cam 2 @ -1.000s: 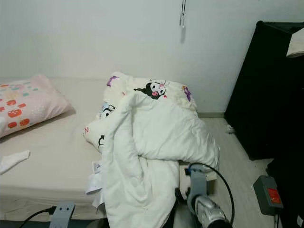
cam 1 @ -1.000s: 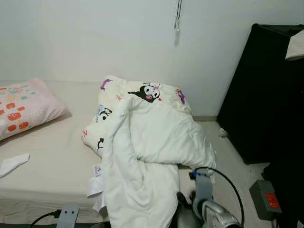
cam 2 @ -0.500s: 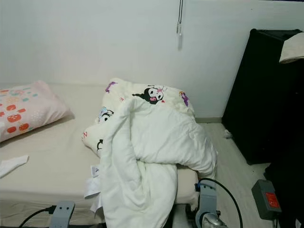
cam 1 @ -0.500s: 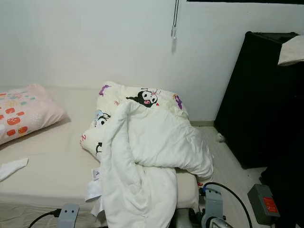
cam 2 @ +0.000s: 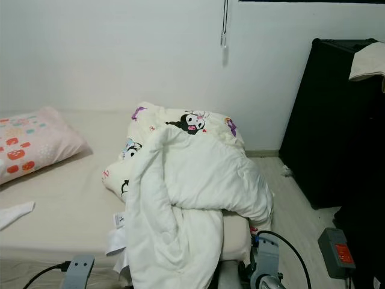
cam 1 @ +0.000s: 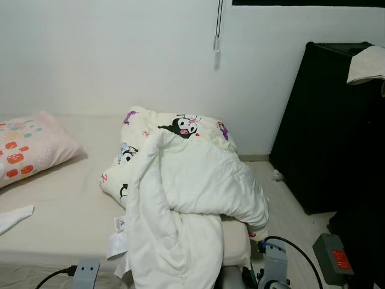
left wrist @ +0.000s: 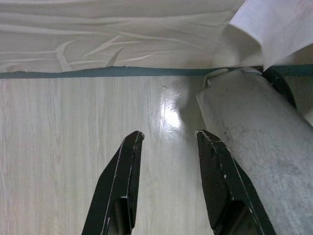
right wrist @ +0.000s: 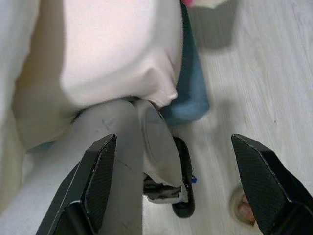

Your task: Clean up the room

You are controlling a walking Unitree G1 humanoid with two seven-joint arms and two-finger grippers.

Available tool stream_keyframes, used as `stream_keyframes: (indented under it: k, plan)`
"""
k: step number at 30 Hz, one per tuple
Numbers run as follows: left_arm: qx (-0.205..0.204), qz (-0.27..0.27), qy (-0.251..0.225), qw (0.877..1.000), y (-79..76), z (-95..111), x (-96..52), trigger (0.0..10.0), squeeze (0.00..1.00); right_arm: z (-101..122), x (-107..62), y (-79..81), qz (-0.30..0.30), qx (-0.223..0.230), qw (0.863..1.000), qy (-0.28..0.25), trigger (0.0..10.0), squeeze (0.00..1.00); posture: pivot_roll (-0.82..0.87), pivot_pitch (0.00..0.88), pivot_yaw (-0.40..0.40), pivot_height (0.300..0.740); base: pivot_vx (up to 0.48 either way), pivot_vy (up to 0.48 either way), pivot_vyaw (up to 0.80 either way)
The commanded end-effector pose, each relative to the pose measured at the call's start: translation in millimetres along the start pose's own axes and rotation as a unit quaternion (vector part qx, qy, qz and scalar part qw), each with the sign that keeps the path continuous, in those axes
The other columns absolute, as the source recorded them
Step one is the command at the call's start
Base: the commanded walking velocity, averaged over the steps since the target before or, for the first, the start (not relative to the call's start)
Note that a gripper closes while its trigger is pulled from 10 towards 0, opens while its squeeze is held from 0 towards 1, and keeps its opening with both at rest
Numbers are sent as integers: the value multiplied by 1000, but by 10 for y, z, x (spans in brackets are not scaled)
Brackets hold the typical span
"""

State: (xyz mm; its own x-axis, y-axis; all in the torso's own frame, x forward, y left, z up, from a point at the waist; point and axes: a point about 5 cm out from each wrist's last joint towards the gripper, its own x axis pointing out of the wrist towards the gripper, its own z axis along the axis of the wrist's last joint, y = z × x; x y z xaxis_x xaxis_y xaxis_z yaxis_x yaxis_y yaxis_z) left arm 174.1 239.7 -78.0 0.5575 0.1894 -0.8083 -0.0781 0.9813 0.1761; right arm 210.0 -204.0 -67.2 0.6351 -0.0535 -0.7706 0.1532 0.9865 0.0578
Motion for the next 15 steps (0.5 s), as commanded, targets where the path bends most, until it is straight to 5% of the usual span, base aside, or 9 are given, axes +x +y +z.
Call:
stream_keyframes:
  k: [1, 15]
  plan:
    - [-11, 13, -13, 1000, 85, 95, 10, 10000, 0, -6, 8, 70, 14, 11, 1000, -1, 10000, 0, -144, 0, -15, 620, 0, 0, 0]
    - [-44, 39, -45, 997, 225, 293, 21, 10000, 0, 265, 30, 61, 18, 6, 998, -53, 10000, 0, -139, 0, -19, 649, 0, 0, 0]
